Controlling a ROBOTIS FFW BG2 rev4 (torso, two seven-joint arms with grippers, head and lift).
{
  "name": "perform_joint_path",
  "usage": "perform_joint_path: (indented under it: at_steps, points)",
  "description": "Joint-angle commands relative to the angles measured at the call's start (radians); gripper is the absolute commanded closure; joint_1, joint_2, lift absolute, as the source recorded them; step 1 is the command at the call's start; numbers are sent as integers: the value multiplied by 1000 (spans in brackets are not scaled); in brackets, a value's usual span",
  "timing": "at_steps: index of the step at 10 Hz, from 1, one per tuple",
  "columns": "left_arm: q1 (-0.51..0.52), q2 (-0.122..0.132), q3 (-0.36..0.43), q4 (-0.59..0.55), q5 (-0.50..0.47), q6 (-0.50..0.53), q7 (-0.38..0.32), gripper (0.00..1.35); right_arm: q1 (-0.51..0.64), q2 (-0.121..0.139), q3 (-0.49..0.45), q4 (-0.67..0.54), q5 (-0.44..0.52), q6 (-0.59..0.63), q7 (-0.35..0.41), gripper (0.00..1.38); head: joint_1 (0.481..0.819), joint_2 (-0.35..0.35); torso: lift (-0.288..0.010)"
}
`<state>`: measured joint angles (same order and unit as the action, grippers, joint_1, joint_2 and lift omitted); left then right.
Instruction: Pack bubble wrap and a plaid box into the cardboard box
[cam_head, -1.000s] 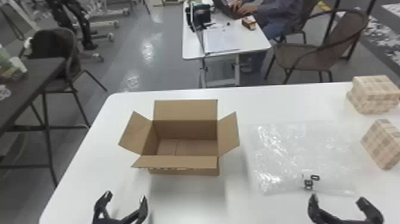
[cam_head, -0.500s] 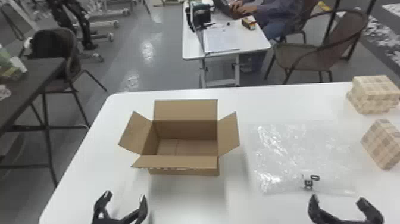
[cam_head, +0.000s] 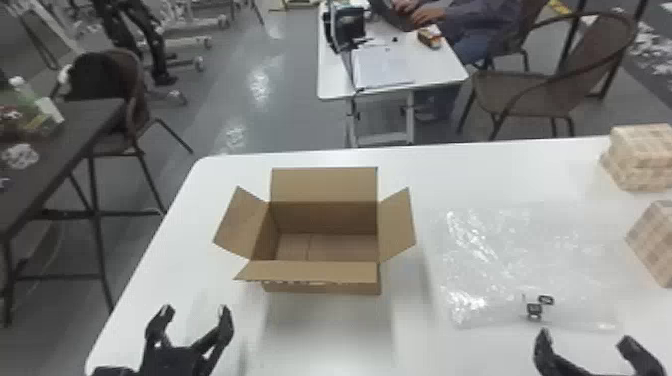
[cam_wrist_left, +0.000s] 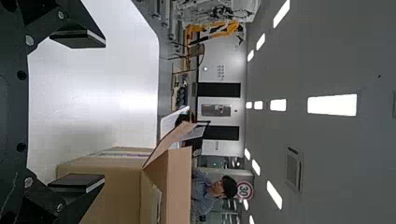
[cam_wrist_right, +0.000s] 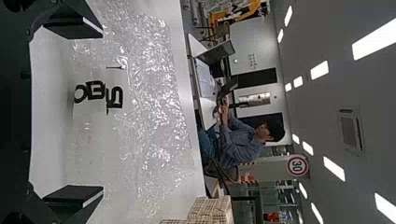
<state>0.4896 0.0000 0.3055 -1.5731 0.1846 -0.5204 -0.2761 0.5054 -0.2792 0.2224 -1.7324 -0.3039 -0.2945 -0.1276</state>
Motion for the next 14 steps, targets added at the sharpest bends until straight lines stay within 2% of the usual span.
perform_joint_path:
  at_steps: [1,3,5,8,11,14]
  points:
    - [-3,-3,44,-59,36,62,0,268,-4,0,0,2,-1,0,3,116,695,210,-110]
    - [-23,-3,70,-131,134,175,-5,302,-4,0,0,5,-9,0,8,116,695,261,-110]
    - [-97,-3,86,-153,173,284,-91,302,-5,0,0,8,-15,0,13,116,695,275,-110]
    - [-189,-3,30,-156,263,454,-129,317,-7,0,0,13,-23,0,23,117,695,228,-110]
    - [-259,-3,34,-136,274,599,-164,354,-7,0,0,16,-32,0,25,113,695,175,-110]
    - [-290,-3,69,-110,225,594,-167,631,-7,0,0,17,-35,0,28,116,695,164,-110]
